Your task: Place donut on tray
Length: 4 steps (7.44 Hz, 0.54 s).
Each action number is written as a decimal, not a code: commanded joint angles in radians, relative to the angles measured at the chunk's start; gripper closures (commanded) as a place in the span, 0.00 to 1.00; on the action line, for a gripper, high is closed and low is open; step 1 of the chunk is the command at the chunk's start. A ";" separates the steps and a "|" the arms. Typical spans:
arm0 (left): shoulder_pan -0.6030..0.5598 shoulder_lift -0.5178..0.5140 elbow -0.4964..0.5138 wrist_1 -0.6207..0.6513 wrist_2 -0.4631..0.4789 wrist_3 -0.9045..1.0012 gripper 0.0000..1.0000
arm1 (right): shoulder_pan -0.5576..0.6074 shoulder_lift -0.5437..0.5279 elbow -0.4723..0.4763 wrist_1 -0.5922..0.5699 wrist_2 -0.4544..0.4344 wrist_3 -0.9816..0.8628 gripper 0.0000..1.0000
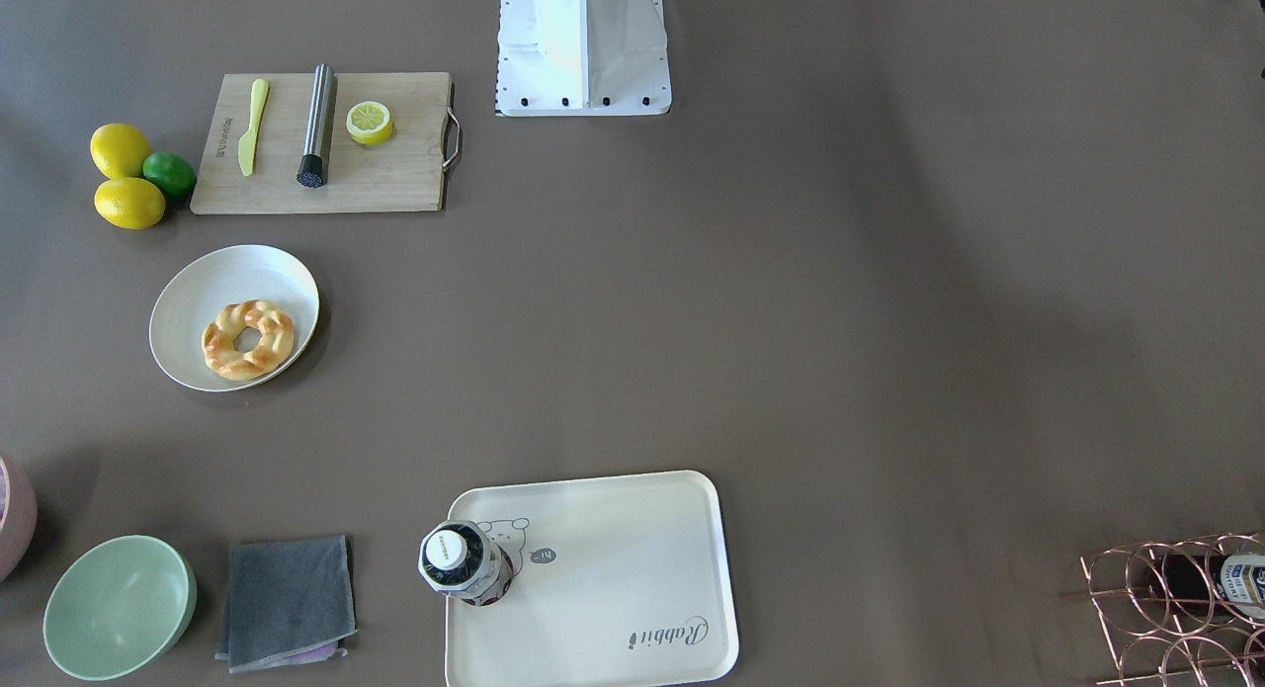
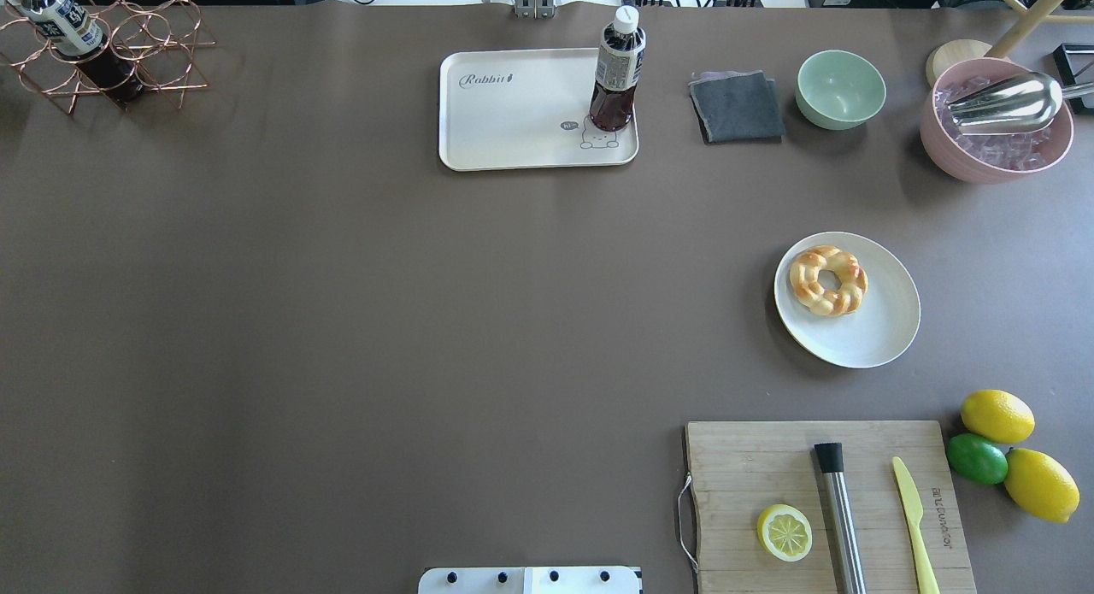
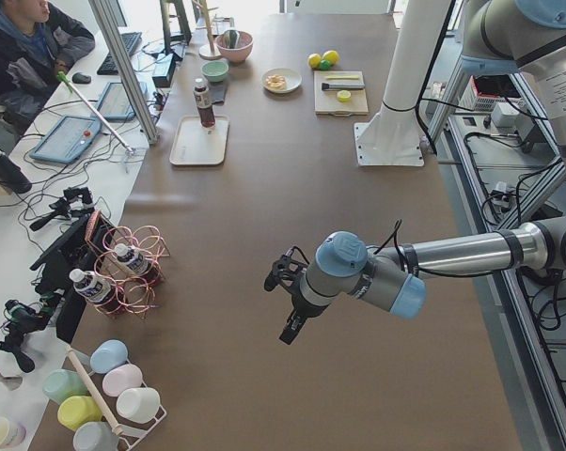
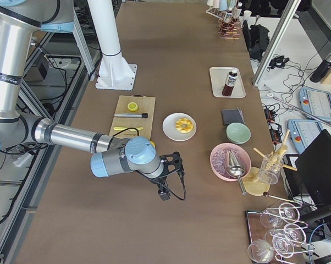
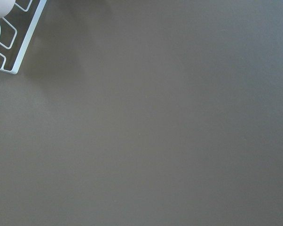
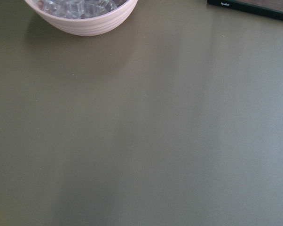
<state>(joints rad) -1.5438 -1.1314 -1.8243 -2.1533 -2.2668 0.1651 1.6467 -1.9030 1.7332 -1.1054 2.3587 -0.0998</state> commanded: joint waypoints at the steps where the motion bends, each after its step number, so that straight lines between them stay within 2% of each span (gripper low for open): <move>1: -0.009 -0.027 0.011 0.010 0.016 -0.012 0.02 | -0.001 0.005 -0.007 0.021 0.042 0.172 0.00; 4: -0.009 -0.001 0.020 0.016 0.004 -0.013 0.02 | -0.004 0.004 -0.012 0.016 0.056 0.172 0.00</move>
<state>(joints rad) -1.5526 -1.1467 -1.8114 -2.1392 -2.2573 0.1542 1.6449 -1.8975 1.7241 -1.0863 2.4018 0.0674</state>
